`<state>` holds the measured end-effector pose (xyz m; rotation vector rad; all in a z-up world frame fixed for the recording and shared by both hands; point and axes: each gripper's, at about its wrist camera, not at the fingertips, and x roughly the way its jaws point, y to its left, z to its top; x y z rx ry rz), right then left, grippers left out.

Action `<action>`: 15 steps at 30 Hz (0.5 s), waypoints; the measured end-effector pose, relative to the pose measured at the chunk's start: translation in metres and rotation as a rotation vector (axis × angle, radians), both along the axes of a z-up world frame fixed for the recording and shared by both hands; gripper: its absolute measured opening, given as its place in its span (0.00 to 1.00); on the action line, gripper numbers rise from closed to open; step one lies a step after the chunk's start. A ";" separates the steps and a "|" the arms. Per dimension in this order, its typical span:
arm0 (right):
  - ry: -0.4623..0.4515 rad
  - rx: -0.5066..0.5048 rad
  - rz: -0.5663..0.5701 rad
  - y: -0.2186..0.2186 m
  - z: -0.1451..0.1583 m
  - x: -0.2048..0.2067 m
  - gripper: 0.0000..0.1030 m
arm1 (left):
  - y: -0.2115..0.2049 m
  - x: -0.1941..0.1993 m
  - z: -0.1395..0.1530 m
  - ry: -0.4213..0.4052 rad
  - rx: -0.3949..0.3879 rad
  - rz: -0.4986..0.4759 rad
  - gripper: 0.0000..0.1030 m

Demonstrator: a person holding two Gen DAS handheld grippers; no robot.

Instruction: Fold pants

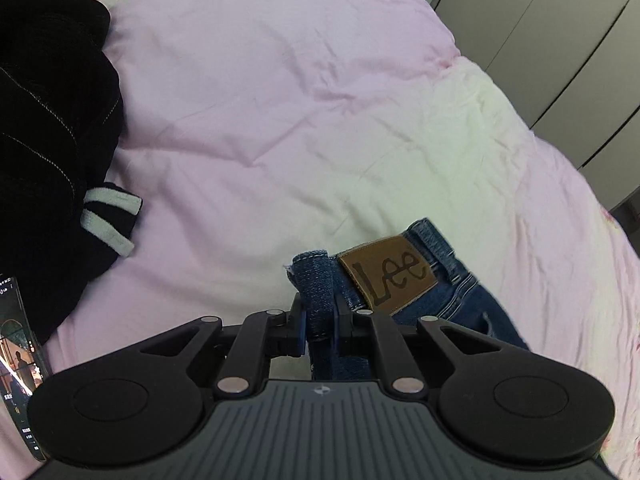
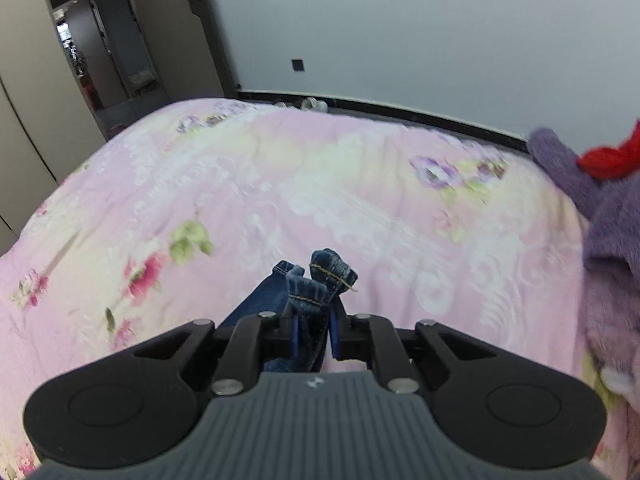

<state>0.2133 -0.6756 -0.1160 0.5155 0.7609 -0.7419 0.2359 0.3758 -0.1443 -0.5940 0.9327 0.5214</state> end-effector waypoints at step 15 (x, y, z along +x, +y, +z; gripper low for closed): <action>0.200 -0.135 0.112 -0.001 -0.044 -0.018 0.37 | -0.029 0.020 0.049 0.028 0.203 -0.319 0.66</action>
